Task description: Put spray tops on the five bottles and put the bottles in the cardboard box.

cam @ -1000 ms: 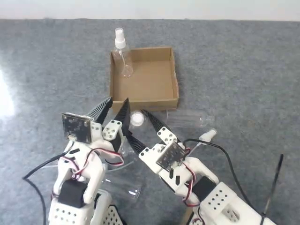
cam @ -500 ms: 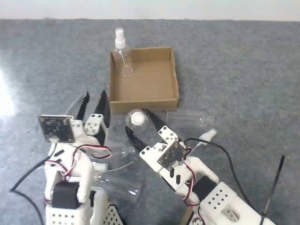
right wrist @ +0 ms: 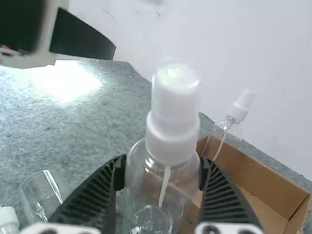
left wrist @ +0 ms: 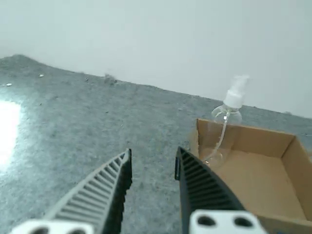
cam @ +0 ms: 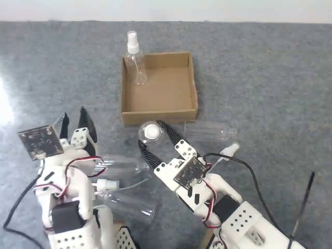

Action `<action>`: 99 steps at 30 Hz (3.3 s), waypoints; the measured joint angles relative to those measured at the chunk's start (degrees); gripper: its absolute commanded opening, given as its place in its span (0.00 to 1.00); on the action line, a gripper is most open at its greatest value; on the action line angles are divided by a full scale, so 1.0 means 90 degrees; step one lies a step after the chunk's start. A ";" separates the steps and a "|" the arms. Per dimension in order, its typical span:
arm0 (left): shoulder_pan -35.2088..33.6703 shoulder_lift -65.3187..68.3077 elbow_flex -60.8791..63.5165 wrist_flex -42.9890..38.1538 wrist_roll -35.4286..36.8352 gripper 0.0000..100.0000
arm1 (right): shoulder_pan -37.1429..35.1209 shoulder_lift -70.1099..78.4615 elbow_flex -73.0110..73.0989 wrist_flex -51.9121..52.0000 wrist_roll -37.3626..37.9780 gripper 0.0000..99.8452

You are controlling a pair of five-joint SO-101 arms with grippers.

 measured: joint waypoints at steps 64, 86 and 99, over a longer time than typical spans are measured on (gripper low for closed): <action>-0.0371 0.0010 0.1582 -0.0801 -0.0420 0.01 | 0.0703 0.1182 -0.4952 0.4620 -0.0469 0.09; -0.0371 0.0010 0.1582 -0.0801 -0.0420 0.01 | 0.0703 0.4982 -0.6632 0.3468 -0.0469 0.09; -0.0371 0.0010 0.1651 -0.1065 -0.0420 0.01 | 0.1104 0.6584 -0.6632 0.1475 -0.0469 0.09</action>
